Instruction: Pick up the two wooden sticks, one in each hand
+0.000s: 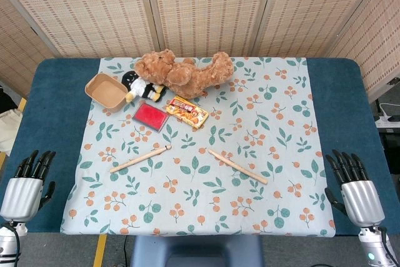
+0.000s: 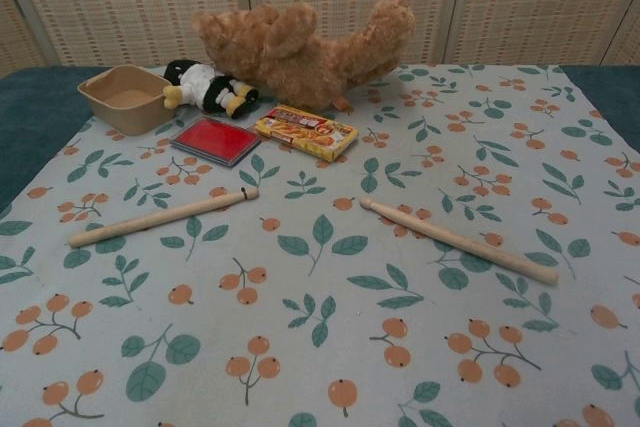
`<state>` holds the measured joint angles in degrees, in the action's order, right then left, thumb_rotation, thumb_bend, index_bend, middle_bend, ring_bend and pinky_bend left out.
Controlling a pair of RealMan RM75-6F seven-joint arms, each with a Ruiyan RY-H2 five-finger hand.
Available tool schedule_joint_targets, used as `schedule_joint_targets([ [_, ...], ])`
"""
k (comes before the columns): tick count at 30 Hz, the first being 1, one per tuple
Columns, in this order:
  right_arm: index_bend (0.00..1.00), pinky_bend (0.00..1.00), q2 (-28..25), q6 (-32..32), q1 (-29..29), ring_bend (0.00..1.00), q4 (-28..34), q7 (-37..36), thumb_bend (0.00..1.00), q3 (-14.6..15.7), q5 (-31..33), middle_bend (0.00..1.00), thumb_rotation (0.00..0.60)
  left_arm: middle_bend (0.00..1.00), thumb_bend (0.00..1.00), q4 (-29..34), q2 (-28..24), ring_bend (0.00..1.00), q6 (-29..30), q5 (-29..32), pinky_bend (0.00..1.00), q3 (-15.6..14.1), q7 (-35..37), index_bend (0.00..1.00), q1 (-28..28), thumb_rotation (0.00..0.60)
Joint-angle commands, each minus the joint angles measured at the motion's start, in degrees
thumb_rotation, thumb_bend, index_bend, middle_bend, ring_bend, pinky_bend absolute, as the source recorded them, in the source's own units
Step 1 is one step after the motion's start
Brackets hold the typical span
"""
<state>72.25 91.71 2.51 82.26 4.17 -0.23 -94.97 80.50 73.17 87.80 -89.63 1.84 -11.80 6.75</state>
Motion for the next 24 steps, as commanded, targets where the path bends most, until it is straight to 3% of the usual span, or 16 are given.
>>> schedule_joint_targets([
  [1,0.0,0.0,0.11,-0.11,0.06,0.0,-0.02,0.12,0.29,0.17,-0.33,0.0,0.6,0.12,0.47,0.07,0.09,0.06,-0.62,0.36,0.17,-0.14,-0.09,0.05,0.08,0.6],
  [10,0.0,0.0,0.25,0.67,-0.21,0.0,0.55,1.05,0.29,0.8,-1.89,0.0,0.6,0.12,0.47,-0.11,3.17,0.06,-6.44,-1.38,0.17,-1.49,-0.42,0.06,3.43,0.6],
  [17,0.0,0.0,0.46,0.04,-0.03,0.0,0.52,1.31,0.29,0.59,-1.49,0.0,0.6,0.24,0.47,1.29,10.08,0.11,-13.68,0.07,0.17,1.59,-8.53,0.12,9.84,0.6],
  [24,0.0,0.0,0.64,-0.94,0.22,0.0,-0.18,1.04,0.29,0.38,-0.67,0.0,0.6,0.35,0.47,-4.18,18.97,0.17,-22.72,6.9,0.17,4.33,-17.07,0.24,15.28,0.6],
])
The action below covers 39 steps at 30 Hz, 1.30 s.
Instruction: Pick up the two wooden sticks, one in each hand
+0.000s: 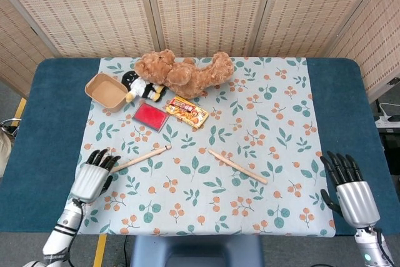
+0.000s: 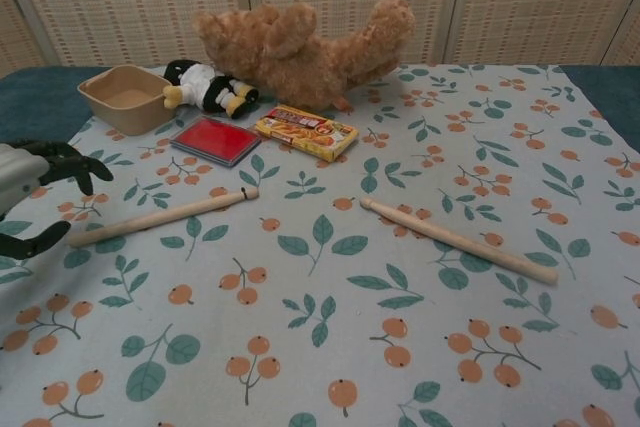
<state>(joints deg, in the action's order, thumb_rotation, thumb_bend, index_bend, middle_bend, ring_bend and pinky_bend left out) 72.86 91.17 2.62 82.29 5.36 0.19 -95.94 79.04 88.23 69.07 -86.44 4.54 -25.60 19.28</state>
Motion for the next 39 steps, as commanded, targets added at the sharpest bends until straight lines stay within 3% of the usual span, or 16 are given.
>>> schedule_joint_targets([
  [1,0.0,0.0,0.05,-0.61,0.15,0.0,-0.35,-0.13,0.29,-0.05,0.45,0.0,0.6,0.35,0.47,-3.3,4.83,0.18,-4.62,4.57,0.17,1.87,-4.16,0.24,3.16,0.6],
  [11,0.0,0.0,-0.17,-1.26,0.25,0.0,-0.6,-0.37,0.29,-0.26,1.29,0.0,0.6,0.35,0.47,-9.21,10.64,0.18,-2.79,6.44,0.16,2.44,-10.43,0.27,5.05,0.6],
  [29,0.0,0.0,-0.35,-1.37,0.18,0.0,-0.27,-0.13,0.29,-0.11,1.25,0.0,0.6,0.35,0.46,-14.22,13.73,0.18,-3.93,10.51,0.16,1.3,-15.33,0.33,6.14,0.6],
  [39,0.0,0.0,-0.35,-1.46,0.19,0.0,-0.32,-0.13,0.29,-0.11,1.3,0.0,0.6,0.56,0.47,-17.27,15.3,0.31,-1.86,9.53,0.16,0.88,-15.19,0.52,6.43,0.6],
])
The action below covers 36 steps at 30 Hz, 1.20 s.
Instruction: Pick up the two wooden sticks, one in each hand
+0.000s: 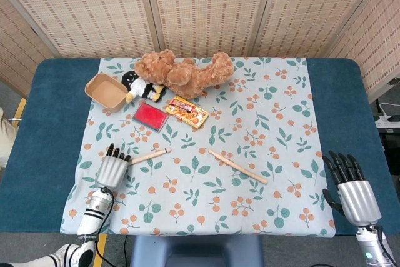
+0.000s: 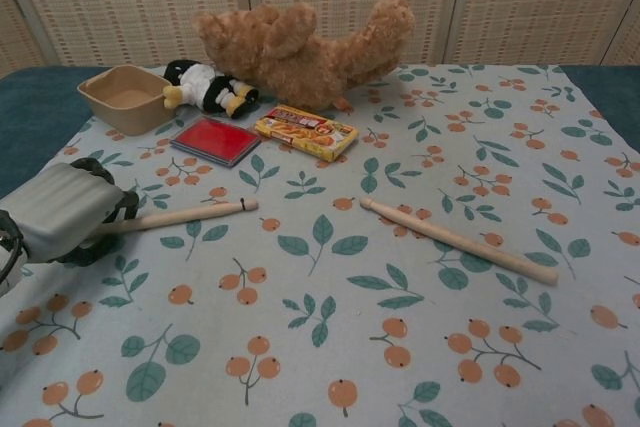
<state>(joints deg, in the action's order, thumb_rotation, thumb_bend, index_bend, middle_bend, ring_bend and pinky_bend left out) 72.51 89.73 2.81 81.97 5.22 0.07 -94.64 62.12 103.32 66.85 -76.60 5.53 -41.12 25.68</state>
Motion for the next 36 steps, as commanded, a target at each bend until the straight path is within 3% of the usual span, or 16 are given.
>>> schedule_joint_targets([
  [1,0.0,0.0,0.01,-0.06,0.02,0.0,0.01,0.03,0.29,0.01,0.01,0.0,0.6,0.6,0.47,-0.81,0.43,0.33,0.84,-0.74,0.16,-0.24,0.76,0.55,0.01,0.6],
  [9,0.0,0.0,1.33,-0.99,0.17,0.0,0.47,1.14,0.29,-0.32,1.08,0.0,0.6,0.8,0.5,-5.65,1.32,0.46,6.43,-6.07,0.16,-1.72,8.36,0.73,-0.3,0.6],
  [14,0.0,0.0,1.28,-5.17,2.32,0.0,5.11,3.42,0.29,-0.89,2.28,0.0,0.6,0.87,0.55,-6.83,-0.81,0.5,11.57,-10.62,0.16,-3.43,16.44,0.8,-1.26,0.6],
  [22,0.1,0.0,5.85,-13.36,7.0,0.0,10.22,14.45,0.29,-3.53,7.63,0.16,0.6,0.88,0.55,-6.54,-3.56,0.51,15.52,-12.83,0.17,-4.22,20.88,0.81,-2.91,0.6],
  [29,0.15,0.0,14.12,-20.11,11.36,0.0,5.49,22.79,0.29,-5.3,13.66,0.2,0.6,0.87,0.55,-5.74,-5.45,0.51,16.95,-13.4,0.17,-4.12,22.51,0.81,-3.78,0.6],
  [36,0.21,0.0,19.22,-23.55,14.44,0.0,1.6,25.26,0.29,-6.08,16.66,0.22,0.6,0.87,0.55,-6.05,-6.34,0.51,17.2,-13.11,0.17,-3.55,24.2,0.8,-4.24,0.6],
])
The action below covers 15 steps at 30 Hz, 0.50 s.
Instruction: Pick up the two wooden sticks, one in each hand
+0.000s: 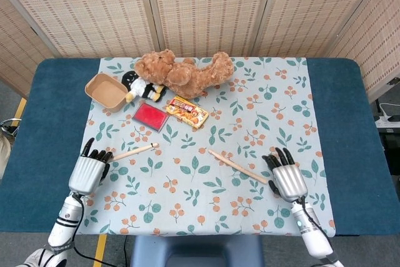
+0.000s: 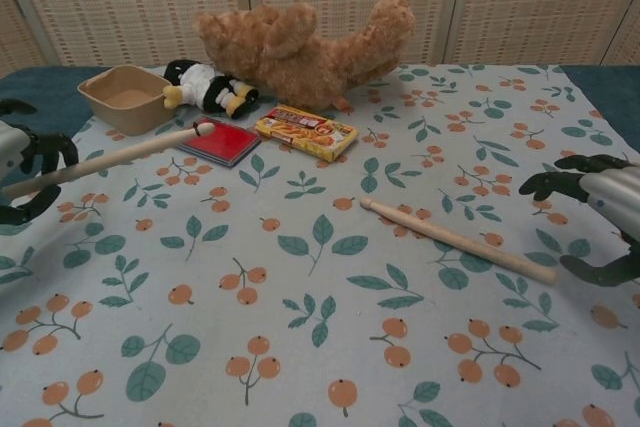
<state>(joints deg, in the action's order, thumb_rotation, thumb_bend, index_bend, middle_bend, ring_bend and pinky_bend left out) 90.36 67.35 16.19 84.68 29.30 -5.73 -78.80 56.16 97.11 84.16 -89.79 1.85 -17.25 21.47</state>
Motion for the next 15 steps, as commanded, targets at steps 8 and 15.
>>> schedule_joint_targets([
  [8,0.23,0.0,3.59,-3.02,2.93,0.0,-2.38,3.89,0.29,0.46,2.65,0.24,0.6,0.86,0.55,-0.94,0.02,0.51,-1.09,0.09,0.17,0.52,1.34,0.8,0.44,0.6],
  [15,0.24,0.0,4.74,-3.09,3.51,0.0,-4.26,4.83,0.29,0.94,3.8,0.25,0.6,0.86,0.55,-1.47,0.03,0.52,-1.69,0.06,0.17,0.46,2.35,0.8,0.47,0.6],
])
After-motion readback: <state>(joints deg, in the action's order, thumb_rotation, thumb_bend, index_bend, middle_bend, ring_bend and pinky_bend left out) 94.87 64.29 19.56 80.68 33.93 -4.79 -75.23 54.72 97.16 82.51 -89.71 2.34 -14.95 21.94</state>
